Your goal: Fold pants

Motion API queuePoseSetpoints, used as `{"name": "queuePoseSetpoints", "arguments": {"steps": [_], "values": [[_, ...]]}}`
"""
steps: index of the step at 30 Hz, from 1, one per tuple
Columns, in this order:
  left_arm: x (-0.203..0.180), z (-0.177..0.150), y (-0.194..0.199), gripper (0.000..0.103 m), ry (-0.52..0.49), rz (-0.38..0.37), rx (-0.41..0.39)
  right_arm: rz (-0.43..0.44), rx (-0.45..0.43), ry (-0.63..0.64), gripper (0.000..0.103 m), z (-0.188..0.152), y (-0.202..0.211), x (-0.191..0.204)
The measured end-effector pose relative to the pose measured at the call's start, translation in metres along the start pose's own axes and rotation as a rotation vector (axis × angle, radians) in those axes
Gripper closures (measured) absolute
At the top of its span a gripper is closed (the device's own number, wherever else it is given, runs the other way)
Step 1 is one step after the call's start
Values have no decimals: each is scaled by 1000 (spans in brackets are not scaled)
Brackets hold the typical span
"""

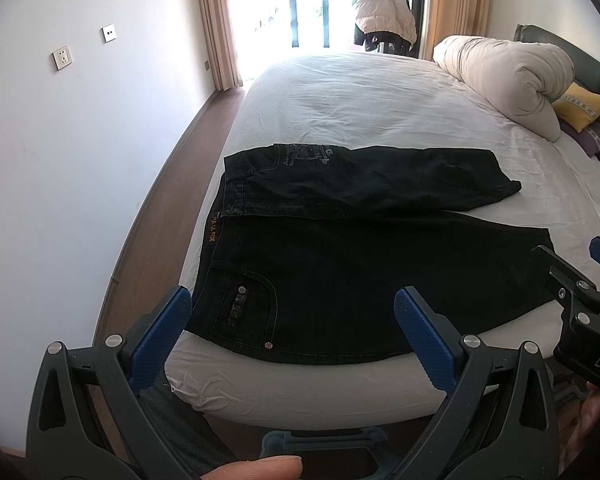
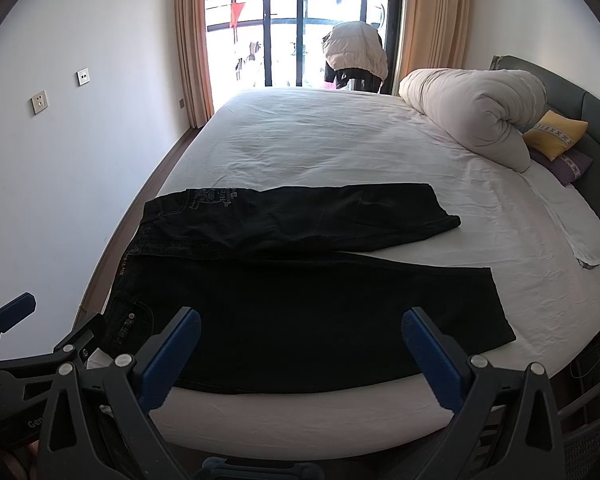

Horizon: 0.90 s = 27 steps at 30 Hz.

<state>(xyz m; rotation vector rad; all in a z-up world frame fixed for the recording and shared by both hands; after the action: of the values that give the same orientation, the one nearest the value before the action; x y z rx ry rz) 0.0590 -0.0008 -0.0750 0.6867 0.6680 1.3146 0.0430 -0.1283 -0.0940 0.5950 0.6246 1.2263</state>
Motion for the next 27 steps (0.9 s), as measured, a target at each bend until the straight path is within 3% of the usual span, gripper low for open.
{"name": "queuePoseSetpoints", "arguments": {"steps": [27], "values": [[-4, -10, 0, 0, -4, 2, 4, 3, 3, -2, 0, -1, -1, 1]]}}
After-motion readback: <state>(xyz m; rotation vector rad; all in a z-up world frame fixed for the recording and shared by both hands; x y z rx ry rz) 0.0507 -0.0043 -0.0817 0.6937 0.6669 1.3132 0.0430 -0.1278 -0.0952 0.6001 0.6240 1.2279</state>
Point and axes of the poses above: each gripper's, at about its wrist camera, not at the fingertips, and y roughly against the way its jaws point, x to its left, z to its top, the point moved 9 cm from there along -y, roughly the way its jaws point, and after that the axes turned 7 degrees about -z, right-handed, at the moved point
